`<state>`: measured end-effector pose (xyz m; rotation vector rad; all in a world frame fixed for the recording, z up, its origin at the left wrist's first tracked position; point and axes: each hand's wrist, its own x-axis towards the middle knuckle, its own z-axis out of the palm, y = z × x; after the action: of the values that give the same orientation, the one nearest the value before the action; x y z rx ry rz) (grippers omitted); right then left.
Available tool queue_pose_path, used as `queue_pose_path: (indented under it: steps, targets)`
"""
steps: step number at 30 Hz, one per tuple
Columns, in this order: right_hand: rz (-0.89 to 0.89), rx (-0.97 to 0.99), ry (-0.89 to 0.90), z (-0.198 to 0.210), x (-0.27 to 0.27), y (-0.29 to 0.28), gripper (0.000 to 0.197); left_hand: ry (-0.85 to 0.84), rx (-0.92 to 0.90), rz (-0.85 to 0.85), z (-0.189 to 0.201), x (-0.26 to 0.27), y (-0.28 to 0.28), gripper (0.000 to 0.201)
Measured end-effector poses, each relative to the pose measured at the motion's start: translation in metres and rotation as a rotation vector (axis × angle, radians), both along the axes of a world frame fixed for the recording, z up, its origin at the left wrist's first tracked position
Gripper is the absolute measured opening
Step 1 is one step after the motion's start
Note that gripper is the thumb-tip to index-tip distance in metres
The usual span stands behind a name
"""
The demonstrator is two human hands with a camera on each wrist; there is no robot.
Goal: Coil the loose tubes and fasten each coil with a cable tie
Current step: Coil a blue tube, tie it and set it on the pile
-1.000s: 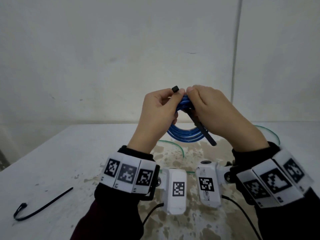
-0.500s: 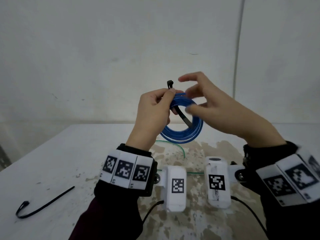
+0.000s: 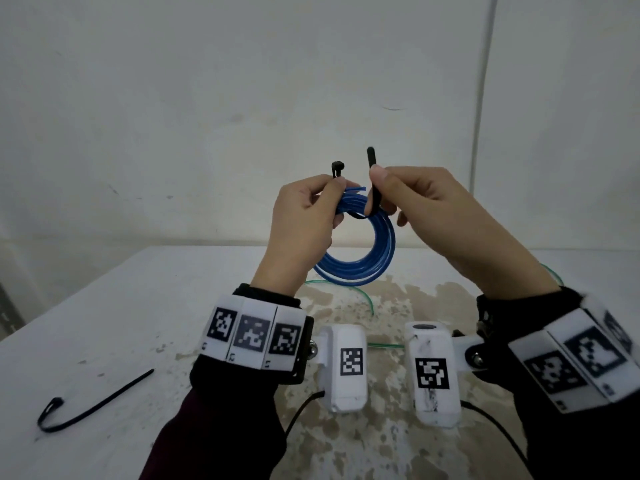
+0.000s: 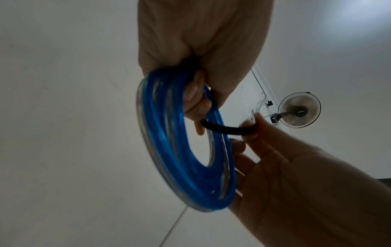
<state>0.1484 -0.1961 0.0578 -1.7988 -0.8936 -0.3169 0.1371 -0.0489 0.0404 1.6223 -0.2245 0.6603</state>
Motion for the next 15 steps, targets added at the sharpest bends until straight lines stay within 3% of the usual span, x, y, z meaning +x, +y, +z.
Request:
queue_pose_path:
  steps: [5,15]
  targets:
    - [0.012,0.059,0.193,-0.004,0.005,0.002,0.035,-0.06,0.044,0.05,0.001,-0.001,-0.001,0.024]
    - [-0.011,0.093,0.183,-0.003,0.005,0.001,0.037,-0.139,0.172,0.096,-0.002,0.001,-0.01,0.02]
